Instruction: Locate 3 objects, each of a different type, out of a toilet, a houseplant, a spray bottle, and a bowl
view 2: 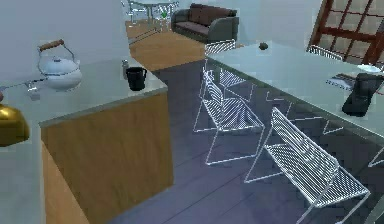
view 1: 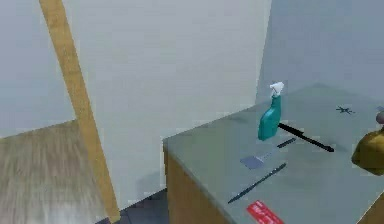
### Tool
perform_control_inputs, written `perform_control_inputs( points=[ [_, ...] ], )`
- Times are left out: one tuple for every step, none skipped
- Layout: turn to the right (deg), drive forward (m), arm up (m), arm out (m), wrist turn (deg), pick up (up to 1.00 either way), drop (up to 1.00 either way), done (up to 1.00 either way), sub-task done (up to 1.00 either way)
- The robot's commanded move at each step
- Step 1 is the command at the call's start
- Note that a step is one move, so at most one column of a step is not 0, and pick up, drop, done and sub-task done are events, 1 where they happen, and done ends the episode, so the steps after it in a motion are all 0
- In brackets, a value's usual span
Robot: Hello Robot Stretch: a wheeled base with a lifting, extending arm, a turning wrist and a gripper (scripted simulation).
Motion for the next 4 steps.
perform_control_inputs(
  points=[
    [21.0,0.00,0.00,0.00,0.0,0.00,0.00,0.00,0.00],
    [0.0,0.00,0.00,0.00,0.0,0.00,0.00,0.00,1.00],
    [-45.0,0.00,0.00,0.00,0.0,0.00,0.00,0.00,0.00],
    [-24.0,0.00,0.00,0.00,0.0,0.00,0.00,0.00,0.00]
  ],
)
